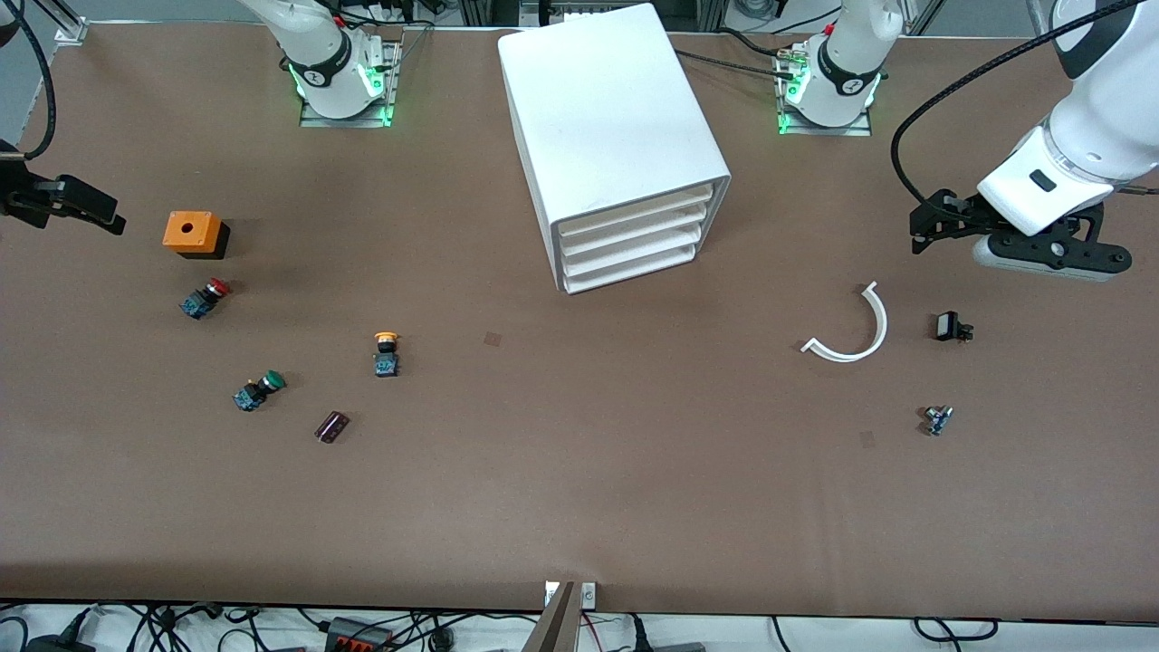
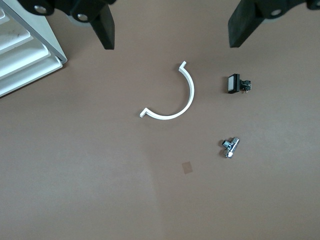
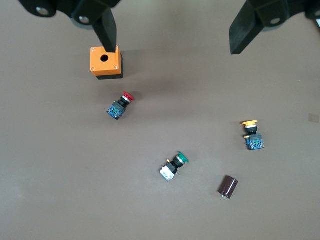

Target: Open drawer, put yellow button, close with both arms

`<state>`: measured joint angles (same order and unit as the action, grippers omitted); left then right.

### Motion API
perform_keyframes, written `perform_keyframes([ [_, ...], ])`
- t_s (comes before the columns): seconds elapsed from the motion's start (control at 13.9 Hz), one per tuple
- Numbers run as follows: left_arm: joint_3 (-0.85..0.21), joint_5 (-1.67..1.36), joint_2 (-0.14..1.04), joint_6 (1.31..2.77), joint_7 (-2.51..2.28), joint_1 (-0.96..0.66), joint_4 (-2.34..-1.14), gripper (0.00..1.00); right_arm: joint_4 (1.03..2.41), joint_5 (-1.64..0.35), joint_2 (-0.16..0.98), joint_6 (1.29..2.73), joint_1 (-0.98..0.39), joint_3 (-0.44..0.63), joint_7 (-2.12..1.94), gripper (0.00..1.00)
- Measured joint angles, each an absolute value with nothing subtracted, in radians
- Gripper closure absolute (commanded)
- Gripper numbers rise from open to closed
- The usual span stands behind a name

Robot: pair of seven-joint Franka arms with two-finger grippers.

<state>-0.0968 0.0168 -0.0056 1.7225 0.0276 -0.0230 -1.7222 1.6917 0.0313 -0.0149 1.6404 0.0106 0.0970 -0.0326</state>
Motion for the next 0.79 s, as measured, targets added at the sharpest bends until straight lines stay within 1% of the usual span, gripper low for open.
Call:
perform_keyframes([
  [0.58,-0.097,0.017,-0.006,1.721,0.028,-0.024,-1.722,0.0,1.694,0.031,-0.004,1.64,0.011,0.097,-0.033,0.0],
  [0.79,-0.097,0.017,-0.002,1.668,0.028,-0.025,-1.703,0.0,1.696,0.031,0.009,1.64,0.008,0.093,-0.033,0.0],
])
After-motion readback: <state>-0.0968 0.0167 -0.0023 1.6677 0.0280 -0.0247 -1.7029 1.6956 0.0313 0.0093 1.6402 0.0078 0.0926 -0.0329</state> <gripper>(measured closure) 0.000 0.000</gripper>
